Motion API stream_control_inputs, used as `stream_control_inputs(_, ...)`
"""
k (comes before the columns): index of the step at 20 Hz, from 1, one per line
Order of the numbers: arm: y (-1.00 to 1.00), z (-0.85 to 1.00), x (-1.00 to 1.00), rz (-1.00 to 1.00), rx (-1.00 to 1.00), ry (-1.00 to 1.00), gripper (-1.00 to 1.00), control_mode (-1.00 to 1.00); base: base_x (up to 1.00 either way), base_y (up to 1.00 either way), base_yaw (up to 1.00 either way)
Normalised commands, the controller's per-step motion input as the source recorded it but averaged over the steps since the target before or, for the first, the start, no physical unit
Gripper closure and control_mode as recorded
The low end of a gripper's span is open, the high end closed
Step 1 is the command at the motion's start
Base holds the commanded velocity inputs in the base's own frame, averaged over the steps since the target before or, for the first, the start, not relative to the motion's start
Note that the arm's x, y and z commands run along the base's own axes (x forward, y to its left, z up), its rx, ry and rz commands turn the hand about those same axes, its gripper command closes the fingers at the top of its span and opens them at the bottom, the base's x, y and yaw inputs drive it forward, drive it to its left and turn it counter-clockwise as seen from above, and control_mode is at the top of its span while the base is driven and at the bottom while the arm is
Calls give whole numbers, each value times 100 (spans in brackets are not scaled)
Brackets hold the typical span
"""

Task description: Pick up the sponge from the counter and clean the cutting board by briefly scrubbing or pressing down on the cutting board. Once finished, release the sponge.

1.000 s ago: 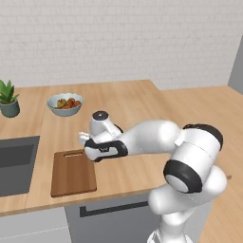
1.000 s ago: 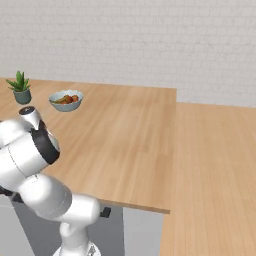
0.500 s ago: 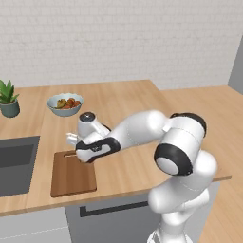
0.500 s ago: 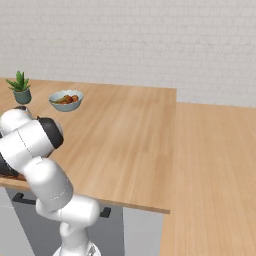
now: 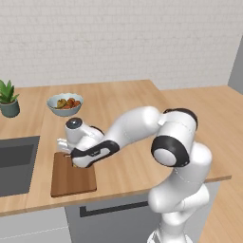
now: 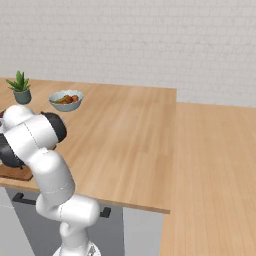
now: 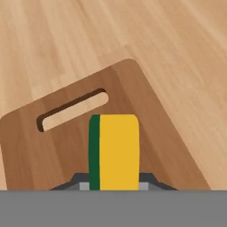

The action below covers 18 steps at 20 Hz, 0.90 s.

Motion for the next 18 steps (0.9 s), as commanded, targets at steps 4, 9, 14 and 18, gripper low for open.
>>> stream_control_inputs(4, 31, -13, -3, 0, -4, -6, 100, -100, 0, 0, 0)
stream_control_inputs(9, 3, -24, -5, 0, -1, -1, 100, -100, 0, 0, 0)
stream_control_inputs(14, -4, -17, -32, 0, 0, 3, 100, -100, 0, 0, 0)
stream_control_inputs(18, 1, -1, -58, 0, 0, 9, 100, -100, 0, 0, 0)
